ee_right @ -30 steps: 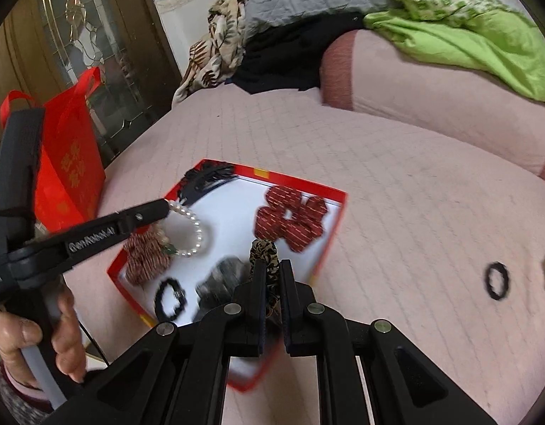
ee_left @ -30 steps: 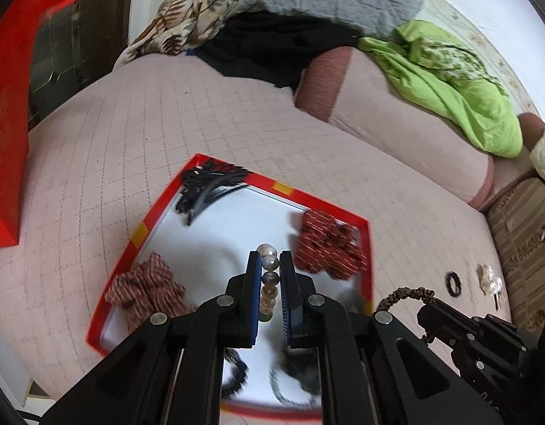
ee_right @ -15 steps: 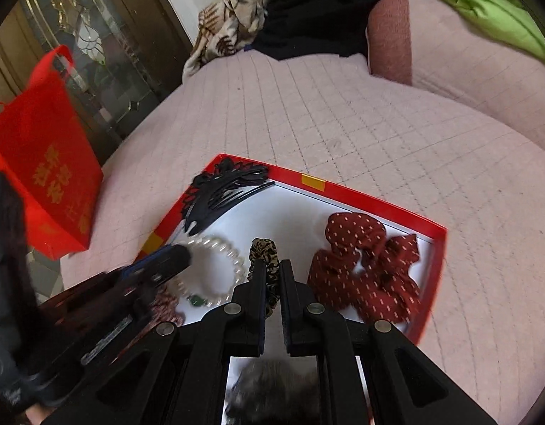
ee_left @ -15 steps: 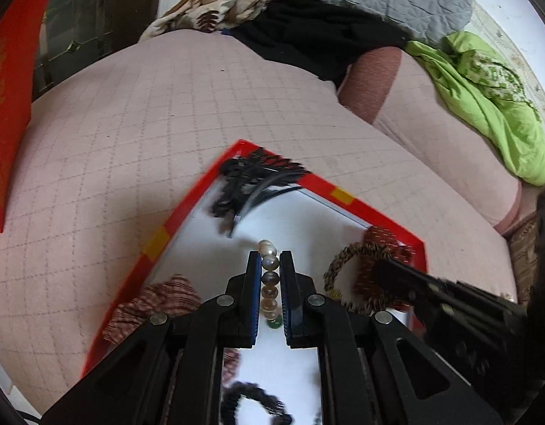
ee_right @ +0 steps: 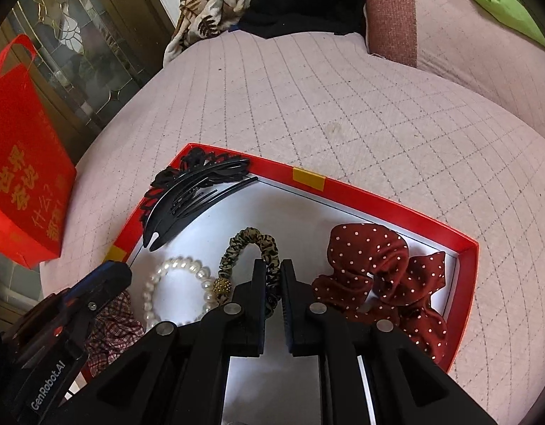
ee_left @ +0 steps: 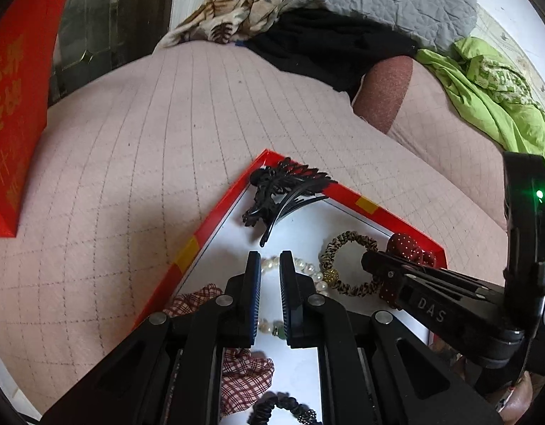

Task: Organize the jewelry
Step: 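Open right gripper to drop the leopard hair tie while left gripper releases the pearl bracelet, then move left gripper to the black rubber hair tie while right gripper approaches the cherry-print scrunchie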

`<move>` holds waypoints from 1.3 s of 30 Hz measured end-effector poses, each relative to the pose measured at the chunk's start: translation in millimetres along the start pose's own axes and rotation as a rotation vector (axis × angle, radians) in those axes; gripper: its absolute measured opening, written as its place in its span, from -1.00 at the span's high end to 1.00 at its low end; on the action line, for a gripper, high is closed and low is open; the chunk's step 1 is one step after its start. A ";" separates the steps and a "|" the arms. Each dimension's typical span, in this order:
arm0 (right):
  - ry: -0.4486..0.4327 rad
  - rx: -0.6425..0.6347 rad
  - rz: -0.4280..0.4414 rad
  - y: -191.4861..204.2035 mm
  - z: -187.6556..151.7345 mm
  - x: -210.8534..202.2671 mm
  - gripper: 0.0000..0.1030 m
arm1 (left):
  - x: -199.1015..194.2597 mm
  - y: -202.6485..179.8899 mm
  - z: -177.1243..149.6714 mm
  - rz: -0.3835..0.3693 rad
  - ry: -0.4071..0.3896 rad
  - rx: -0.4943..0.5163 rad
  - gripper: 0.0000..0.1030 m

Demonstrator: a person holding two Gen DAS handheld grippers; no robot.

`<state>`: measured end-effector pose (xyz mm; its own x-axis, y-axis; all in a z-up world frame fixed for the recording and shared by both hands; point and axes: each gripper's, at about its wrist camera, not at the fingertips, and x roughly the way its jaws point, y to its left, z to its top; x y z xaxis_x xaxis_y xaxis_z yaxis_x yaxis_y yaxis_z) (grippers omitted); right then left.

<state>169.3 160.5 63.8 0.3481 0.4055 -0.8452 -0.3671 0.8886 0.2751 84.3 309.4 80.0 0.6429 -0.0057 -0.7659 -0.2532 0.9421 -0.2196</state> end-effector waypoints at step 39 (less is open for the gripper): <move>-0.135 0.237 -0.244 -153.1 -177.2 -198.7 0.25 | -128.2 -137.7 -93.2 -0.039 -0.120 0.268 0.16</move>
<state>3.6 -94.2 108.4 0.5174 0.1858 -0.8353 -0.0541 0.9813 0.1847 -30.6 149.2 152.1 0.7332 -0.0190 -0.6797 -0.0369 0.9970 -0.0677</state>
